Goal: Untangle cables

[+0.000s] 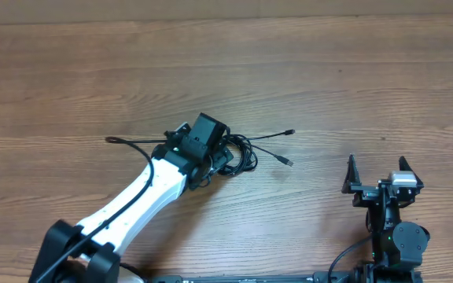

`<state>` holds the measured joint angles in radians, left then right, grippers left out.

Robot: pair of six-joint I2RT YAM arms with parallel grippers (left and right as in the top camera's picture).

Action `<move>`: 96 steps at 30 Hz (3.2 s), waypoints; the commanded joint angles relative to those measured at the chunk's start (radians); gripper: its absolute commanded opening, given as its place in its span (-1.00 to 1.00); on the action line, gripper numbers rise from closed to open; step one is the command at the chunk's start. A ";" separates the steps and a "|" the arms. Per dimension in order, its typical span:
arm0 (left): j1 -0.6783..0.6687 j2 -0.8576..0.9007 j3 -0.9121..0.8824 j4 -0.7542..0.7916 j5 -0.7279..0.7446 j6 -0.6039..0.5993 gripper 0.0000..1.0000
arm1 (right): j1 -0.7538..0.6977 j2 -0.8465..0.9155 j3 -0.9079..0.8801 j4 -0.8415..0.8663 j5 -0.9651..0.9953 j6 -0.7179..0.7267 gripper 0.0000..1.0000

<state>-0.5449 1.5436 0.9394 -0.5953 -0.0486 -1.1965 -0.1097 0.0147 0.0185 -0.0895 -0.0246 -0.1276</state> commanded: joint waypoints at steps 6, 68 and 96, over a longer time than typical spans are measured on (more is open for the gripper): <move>-0.005 0.088 0.010 0.002 -0.037 0.008 0.53 | -0.003 -0.012 -0.011 0.006 0.008 -0.001 1.00; -0.006 -0.208 0.010 -0.429 0.147 -0.546 -0.77 | -0.003 -0.012 -0.011 0.006 0.008 -0.002 1.00; 0.028 -0.143 0.176 -0.408 0.041 0.451 0.45 | -0.003 -0.012 -0.011 0.006 0.008 -0.002 1.00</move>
<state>-0.5270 1.4467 1.0569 -0.9844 0.0326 -0.9031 -0.1097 0.0147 0.0185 -0.0898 -0.0246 -0.1280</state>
